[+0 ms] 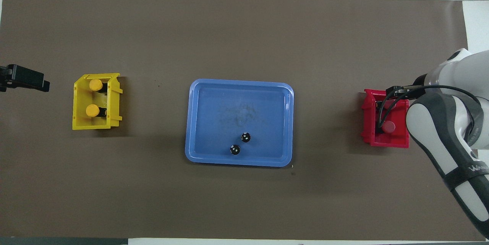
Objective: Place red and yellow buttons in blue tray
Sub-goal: 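Reach the right gripper into the red bin and grasp a red button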
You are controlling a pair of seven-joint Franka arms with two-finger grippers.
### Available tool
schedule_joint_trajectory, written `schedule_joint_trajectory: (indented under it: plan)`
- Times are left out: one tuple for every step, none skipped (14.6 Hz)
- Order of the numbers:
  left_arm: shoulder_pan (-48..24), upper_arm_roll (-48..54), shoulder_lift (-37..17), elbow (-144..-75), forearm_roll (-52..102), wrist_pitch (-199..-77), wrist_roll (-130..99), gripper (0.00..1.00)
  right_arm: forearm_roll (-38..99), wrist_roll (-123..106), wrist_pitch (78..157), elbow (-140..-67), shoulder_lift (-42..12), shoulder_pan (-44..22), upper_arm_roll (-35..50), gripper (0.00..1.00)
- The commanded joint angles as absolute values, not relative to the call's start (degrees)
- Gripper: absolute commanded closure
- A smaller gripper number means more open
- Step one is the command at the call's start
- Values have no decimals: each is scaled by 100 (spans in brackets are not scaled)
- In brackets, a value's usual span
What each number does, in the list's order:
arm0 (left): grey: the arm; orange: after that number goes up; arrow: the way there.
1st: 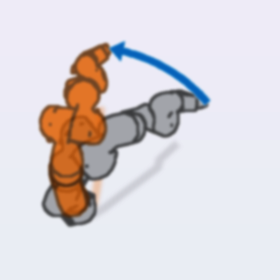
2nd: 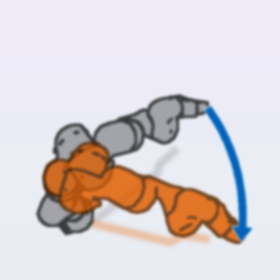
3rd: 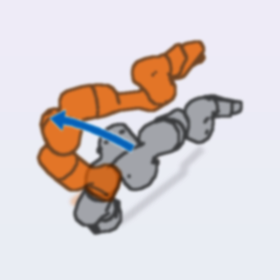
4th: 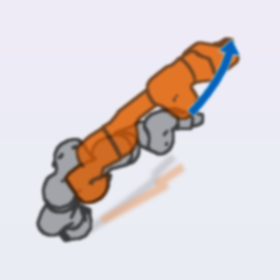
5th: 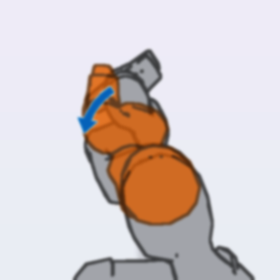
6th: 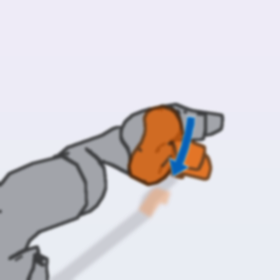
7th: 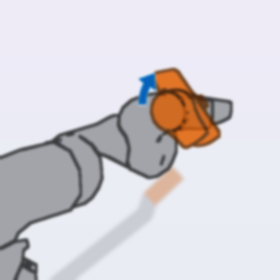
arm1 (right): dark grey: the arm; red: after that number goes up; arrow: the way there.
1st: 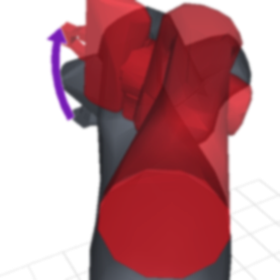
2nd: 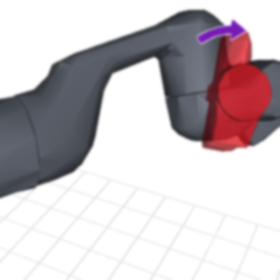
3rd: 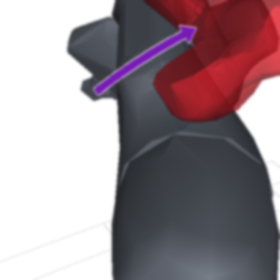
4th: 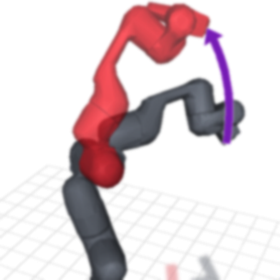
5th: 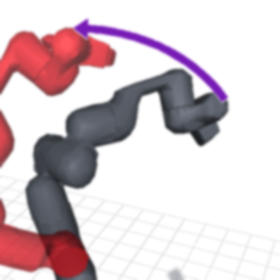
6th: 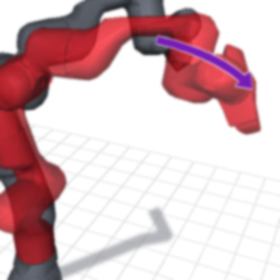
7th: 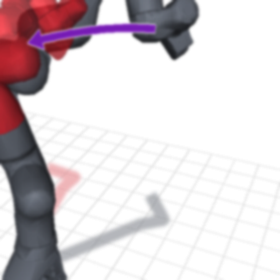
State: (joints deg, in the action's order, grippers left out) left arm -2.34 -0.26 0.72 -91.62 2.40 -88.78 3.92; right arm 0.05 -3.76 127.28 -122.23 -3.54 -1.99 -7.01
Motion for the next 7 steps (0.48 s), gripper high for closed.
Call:
schedule_joint_trajectory:
  plan:
    - [-185,-26,229,-9316,299,-8833,501,0,132,-334,13024,-12497,-246,-211,-712,35]
    - [-185,-18,229,-9316,299,-8833,501,0,132,-334,13112,-12576,-237,-211,-703,35]
    - [-185,-18,229,-9316,299,-8824,501,0,132,-334,13192,-12673,-211,-211,-703,36]
    - [-185,-18,229,-9316,299,-8833,501,0,132,-334,13262,-12743,-202,-211,-703,36]
    - [-185,-18,229,-9316,299,-8824,501,0,132,-334,13306,-12770,-193,-220,-703,37]
    - [-185,-18,229,-9316,299,-8824,501,0,132,-334,13307,-12771,-193,-220,-703,37]
    - [-185,-18,229,-9316,299,-8842,501,0,132,-334,13298,-12771,-228,-211,-703,37]
